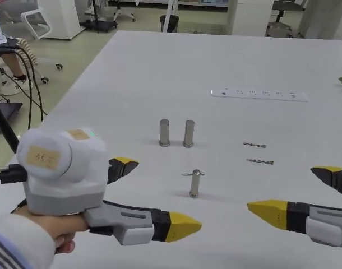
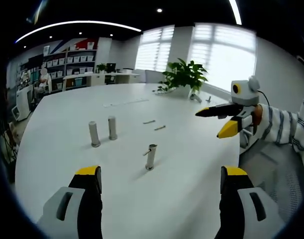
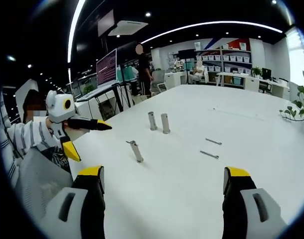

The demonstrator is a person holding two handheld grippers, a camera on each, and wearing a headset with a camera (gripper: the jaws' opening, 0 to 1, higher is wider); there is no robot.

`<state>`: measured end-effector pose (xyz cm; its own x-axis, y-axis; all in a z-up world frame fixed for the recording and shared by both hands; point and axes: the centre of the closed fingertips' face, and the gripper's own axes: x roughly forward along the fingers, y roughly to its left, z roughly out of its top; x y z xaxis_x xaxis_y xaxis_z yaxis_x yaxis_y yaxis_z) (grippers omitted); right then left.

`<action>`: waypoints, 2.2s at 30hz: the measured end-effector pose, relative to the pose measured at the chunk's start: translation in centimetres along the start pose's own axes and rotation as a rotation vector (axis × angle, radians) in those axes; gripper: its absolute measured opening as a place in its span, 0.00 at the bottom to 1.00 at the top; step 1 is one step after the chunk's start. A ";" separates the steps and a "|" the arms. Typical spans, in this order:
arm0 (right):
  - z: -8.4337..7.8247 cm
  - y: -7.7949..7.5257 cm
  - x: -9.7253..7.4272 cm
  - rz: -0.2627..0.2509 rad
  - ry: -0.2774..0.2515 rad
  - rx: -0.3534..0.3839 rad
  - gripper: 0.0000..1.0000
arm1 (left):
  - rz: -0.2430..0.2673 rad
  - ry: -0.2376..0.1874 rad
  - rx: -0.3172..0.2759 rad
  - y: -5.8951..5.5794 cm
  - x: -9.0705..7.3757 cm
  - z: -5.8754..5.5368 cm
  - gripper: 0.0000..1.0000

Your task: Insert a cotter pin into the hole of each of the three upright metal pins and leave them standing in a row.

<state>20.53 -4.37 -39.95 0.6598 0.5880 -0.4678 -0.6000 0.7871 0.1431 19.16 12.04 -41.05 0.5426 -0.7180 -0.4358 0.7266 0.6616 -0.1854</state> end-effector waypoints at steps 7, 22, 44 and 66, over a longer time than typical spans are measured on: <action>-0.9 -0.7 -1.2 -0.046 0.012 0.025 0.98 | 0.023 -0.006 -0.012 0.9 -0.2 0.1 0.99; -2.2 -0.8 -2.0 -0.082 0.041 0.070 0.98 | 0.113 -0.012 -0.028 4.4 -0.3 1.2 0.97; -2.6 -0.1 -2.2 -0.082 0.031 0.134 0.95 | 0.253 0.011 -0.106 11.3 2.4 2.7 0.67; -4.5 2.6 -1.0 0.021 0.105 0.151 0.94 | 0.330 0.080 -0.010 15.6 7.1 2.9 0.32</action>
<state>16.27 -3.75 -43.03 0.5924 0.5885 -0.5502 -0.5332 0.7984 0.2799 35.59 16.62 -44.52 0.7127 -0.4460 -0.5415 0.5129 0.8579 -0.0315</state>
